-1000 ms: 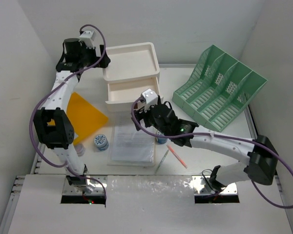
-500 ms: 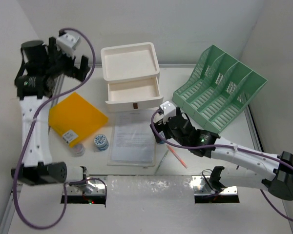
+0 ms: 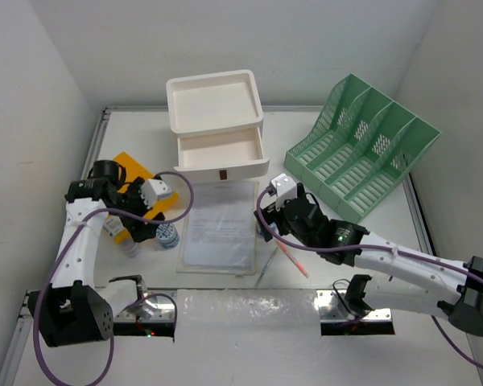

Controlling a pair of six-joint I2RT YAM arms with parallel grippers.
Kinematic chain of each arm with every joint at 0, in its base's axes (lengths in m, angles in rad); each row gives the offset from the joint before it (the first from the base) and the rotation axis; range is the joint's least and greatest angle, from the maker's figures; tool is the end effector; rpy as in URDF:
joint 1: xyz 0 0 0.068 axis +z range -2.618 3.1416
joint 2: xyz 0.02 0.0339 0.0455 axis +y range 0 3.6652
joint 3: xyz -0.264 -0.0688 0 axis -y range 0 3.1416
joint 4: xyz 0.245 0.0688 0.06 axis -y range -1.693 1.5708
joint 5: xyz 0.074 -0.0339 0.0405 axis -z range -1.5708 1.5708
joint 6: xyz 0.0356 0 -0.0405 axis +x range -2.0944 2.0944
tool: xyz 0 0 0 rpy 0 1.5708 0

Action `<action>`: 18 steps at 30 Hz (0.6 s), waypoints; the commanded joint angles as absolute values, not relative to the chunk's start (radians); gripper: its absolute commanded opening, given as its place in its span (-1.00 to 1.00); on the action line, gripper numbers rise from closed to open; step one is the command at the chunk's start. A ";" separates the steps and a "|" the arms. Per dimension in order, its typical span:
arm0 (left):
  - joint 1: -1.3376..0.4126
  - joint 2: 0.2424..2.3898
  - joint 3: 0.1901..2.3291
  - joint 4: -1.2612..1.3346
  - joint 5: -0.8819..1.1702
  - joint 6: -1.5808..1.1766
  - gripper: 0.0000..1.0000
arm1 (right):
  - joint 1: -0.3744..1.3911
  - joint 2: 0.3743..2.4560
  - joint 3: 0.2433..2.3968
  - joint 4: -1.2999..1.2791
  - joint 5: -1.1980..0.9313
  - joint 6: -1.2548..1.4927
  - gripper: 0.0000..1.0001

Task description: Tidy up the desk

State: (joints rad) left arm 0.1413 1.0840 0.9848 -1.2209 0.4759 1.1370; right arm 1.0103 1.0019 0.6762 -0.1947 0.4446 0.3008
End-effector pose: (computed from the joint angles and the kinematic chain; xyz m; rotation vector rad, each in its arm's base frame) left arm 0.1730 0.0081 0.2799 1.3331 2.2836 -0.3158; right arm 0.1306 0.1792 0.2616 -0.4575 2.0033 0.3547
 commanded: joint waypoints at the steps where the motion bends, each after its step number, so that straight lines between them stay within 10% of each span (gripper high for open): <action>1: 0.115 1.063 0.902 -1.068 0.472 1.195 0.99 | 1.009 0.994 0.673 -0.147 0.456 0.319 0.96; 18: 0.003 1.129 0.689 -0.747 0.519 1.128 0.99 | 1.009 1.028 0.681 -0.140 0.489 0.322 0.96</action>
